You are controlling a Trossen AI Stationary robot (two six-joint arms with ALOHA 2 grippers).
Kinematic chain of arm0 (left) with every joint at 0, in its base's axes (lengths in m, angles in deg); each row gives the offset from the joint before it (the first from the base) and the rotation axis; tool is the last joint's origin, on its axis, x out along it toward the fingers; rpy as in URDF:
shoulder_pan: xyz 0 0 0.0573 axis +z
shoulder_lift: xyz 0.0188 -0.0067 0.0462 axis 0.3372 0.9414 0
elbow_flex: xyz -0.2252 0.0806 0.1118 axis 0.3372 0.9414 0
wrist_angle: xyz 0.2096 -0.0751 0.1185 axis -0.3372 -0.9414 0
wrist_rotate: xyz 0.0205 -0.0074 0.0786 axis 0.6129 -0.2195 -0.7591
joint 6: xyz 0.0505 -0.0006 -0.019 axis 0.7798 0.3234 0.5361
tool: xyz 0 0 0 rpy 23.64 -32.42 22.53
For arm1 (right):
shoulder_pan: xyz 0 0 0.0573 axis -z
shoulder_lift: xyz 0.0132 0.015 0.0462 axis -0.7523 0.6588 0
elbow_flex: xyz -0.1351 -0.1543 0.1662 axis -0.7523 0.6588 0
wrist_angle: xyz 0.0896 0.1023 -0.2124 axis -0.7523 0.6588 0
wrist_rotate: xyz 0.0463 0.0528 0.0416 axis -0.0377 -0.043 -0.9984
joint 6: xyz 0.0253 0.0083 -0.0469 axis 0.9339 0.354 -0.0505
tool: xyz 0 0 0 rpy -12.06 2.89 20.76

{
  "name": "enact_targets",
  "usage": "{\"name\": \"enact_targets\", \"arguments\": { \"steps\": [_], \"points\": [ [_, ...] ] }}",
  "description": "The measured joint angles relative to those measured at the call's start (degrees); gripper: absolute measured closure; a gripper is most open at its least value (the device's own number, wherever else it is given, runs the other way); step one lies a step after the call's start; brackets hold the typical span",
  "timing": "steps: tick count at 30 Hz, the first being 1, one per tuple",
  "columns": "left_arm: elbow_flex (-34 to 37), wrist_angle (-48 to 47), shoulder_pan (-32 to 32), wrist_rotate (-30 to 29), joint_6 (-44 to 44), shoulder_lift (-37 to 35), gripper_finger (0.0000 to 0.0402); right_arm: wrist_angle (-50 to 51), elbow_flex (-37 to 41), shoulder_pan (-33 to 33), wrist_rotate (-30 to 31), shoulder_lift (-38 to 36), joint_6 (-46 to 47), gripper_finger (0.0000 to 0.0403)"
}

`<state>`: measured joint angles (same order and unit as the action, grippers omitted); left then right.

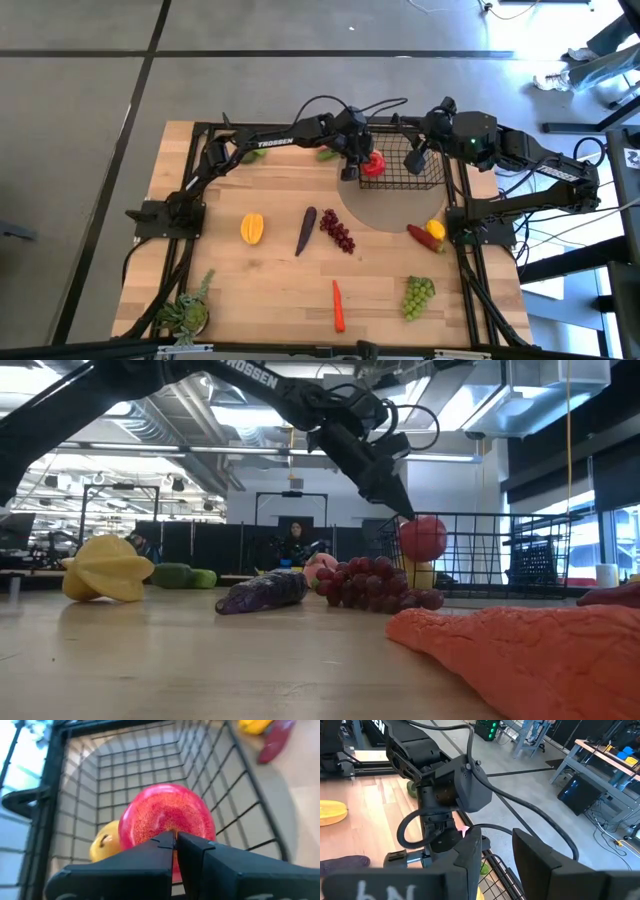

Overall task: Build produce basket
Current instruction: Put the red apple into the black wire basket

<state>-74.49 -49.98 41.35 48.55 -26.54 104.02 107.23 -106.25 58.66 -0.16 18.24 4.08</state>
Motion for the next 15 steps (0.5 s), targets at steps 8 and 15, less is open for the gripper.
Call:
{"name": "enact_targets", "arguments": {
  "steps": [8, 15],
  "points": [
    [0.0, -0.7, -0.5, -1.5, 0.1, 0.0, 0.0384, 0.0, 0.0, 0.0, 0.0, 0.0, 0.0, 0.0291],
    [0.0, -0.8, -0.5, -1.4, 0.1, 0.0, 0.0341, 0.0, 0.0, 0.0, 0.0, 0.0, 0.0, 0.0291]
  ]
}}
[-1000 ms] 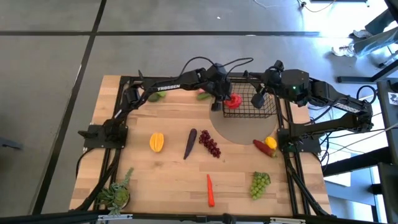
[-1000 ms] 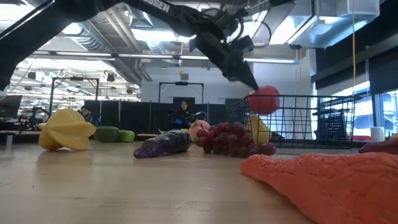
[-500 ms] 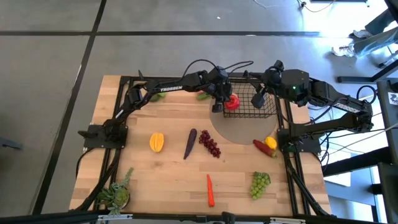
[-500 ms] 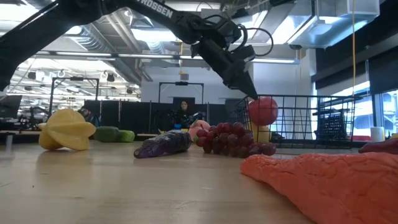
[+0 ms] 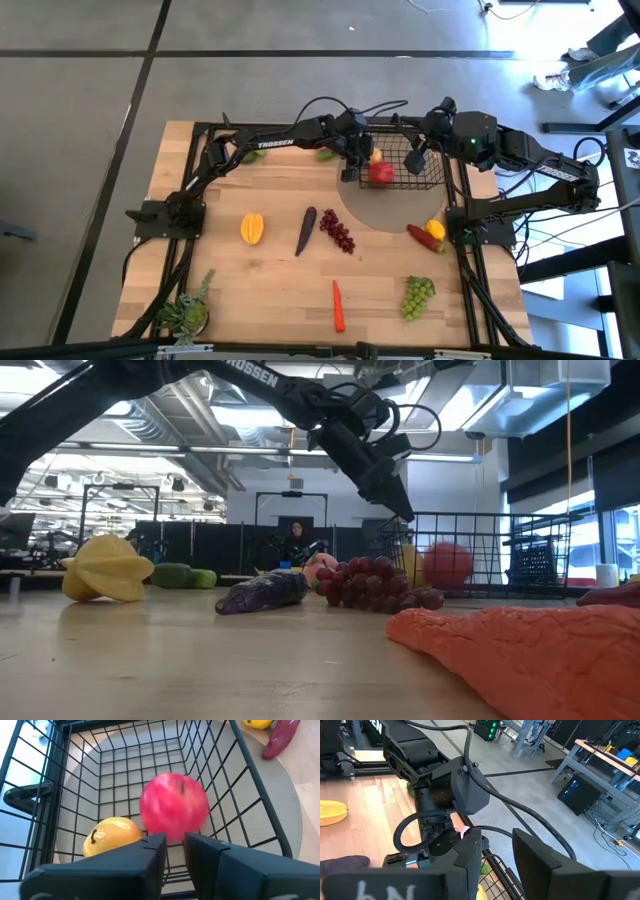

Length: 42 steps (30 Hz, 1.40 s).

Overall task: Build produce basket
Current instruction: Put the red apple into the black wire basket

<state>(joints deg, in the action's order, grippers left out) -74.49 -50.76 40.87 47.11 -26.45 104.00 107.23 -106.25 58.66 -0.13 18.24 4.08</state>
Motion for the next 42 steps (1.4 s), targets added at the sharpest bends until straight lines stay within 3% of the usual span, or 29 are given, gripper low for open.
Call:
{"name": "enact_targets", "arguments": {
  "steps": [5, 11, 20, 32, 36, 42],
  "points": [
    [0.0, 0.0, 0.0, -0.3, 0.0, 0.0, 0.0332, 0.0, 0.0, 0.0, 0.0, 0.0, 0.0, 0.0291],
    [0.0, -0.4, 0.3, -6.0, -3.9, -1.4, 0.0333, 2.1, 0.0, 0.0, 0.0, 0.0, 0.6, 0.0291],
    [0.0, -4.5, 2.8, -6.0, -9.6, -9.0, 0.0336, 13.3, 0.0, 4.3, -1.4, -0.1, 20.5, 0.0291],
    [0.0, -10.6, 5.1, -6.0, -11.9, -16.8, 0.0337, 17.4, 0.0, 14.8, -20.2, 5.9, 33.3, 0.0291],
    [0.0, -14.0, 5.6, -6.1, -12.6, -18.9, 0.0337, 23.1, 0.0, 17.9, -27.2, 9.7, 39.5, 0.0291],
    [0.0, -18.4, 5.5, -7.0, -12.7, -21.9, 0.0337, 29.1, 2.0, 20.1, -35.2, 15.2, 40.7, 0.0291]
  ]
}}
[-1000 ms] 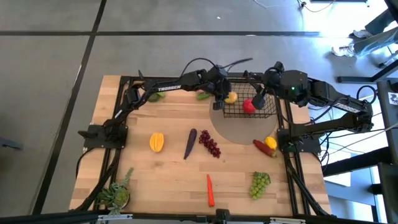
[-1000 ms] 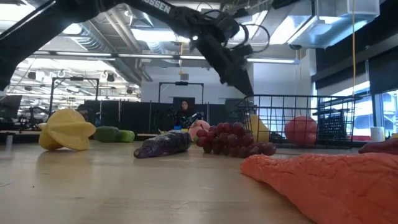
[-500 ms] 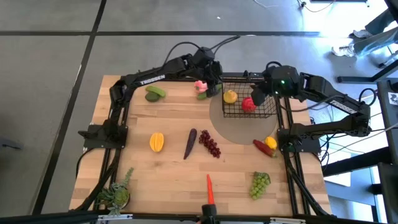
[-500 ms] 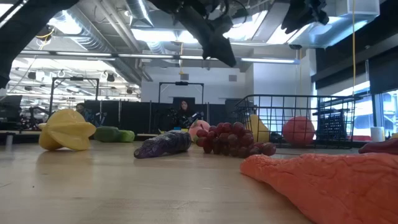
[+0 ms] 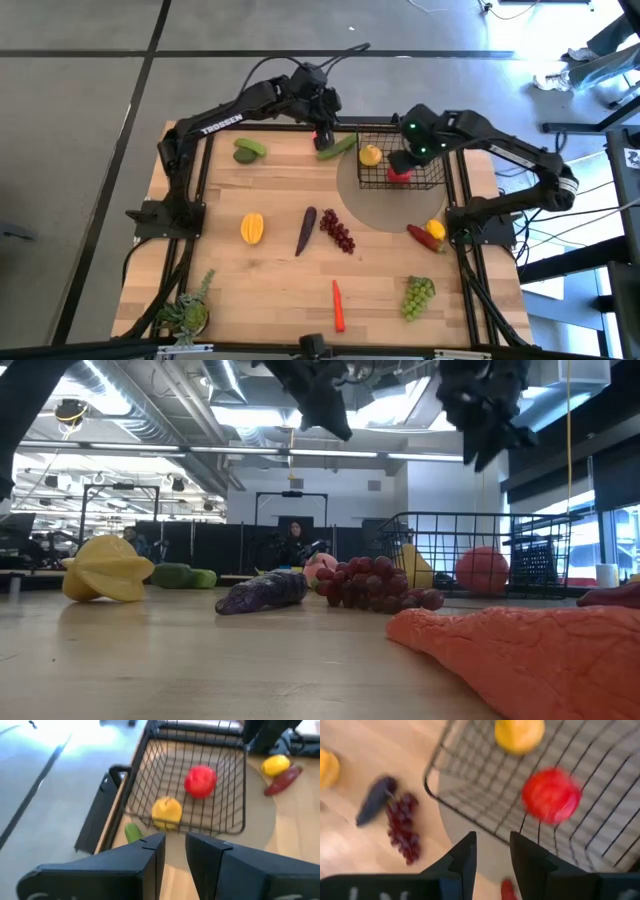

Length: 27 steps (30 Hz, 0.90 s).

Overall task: Build produce basket
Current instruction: Put the red apple into the black wire basket

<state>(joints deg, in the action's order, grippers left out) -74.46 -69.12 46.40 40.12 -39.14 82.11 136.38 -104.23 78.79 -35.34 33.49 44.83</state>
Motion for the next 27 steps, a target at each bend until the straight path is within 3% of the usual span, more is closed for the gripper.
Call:
{"name": "enact_targets", "arguments": {
  "steps": [7, 13, 27],
  "points": [
    [0.0, 0.2, 0.0, -0.5, 0.0, -1.3, 0.0337, -2.3, 5.9, 2.7, -1.8, 4.4, -1.1, 0.0291],
    [0.0, -0.5, 0.0, -0.5, -1.3, -1.3, 0.0337, -10.7, 11.7, 5.5, -3.1, 7.1, -2.7, 0.0291],
    [0.0, -0.3, 0.0, -0.6, -1.1, -1.3, 0.0337, -18.9, 17.5, 10.4, -3.9, 9.8, -3.5, 0.0291]
  ]
}}
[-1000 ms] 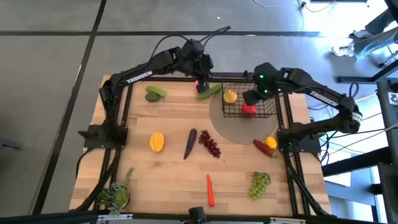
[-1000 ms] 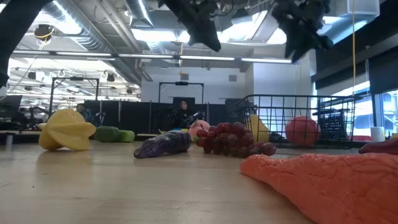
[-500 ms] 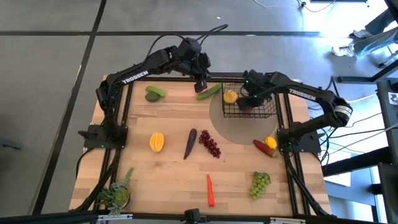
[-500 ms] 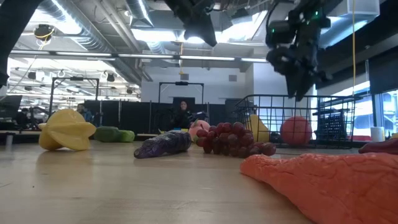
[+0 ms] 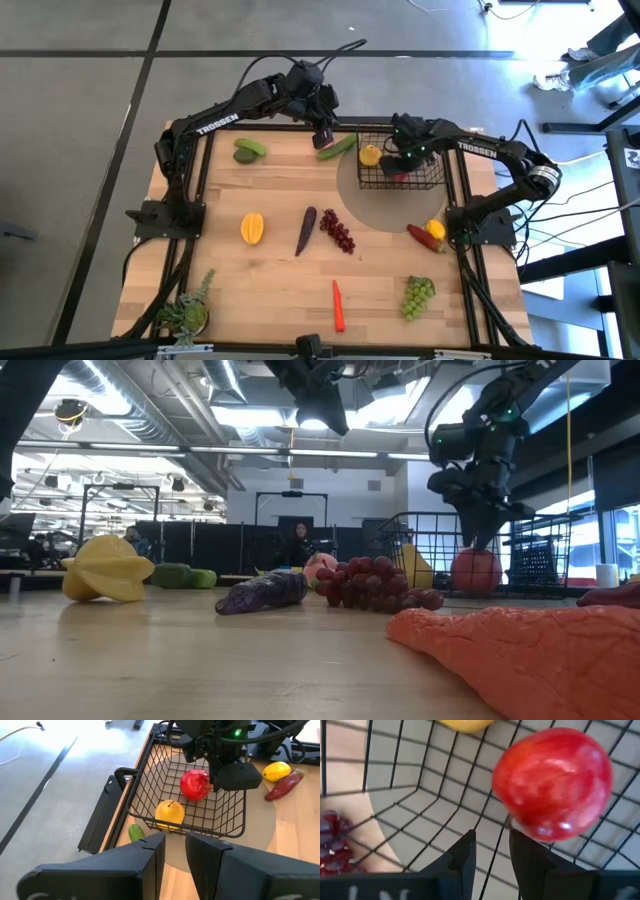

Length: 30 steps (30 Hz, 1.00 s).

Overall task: Build produce basket
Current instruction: Put the red apple into the black wire basket

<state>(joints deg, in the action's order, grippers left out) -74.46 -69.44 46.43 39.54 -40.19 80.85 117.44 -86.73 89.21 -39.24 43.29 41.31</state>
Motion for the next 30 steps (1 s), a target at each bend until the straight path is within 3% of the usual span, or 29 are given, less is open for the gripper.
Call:
{"name": "enact_targets", "arguments": {
  "steps": [22, 30],
  "points": [
    [0.0, 0.1, 0.2, -0.1, 0.2, 0.1, 0.0337, -8.7, 1.9, 3.2, 4.5, 0.1, -5.4, 0.0291],
    [0.0, 0.1, 0.2, 0.0, 0.2, 0.1, 0.0337, -9.2, 1.9, 3.4, 11.8, 0.1, -8.7, 0.0291]
  ]
}}
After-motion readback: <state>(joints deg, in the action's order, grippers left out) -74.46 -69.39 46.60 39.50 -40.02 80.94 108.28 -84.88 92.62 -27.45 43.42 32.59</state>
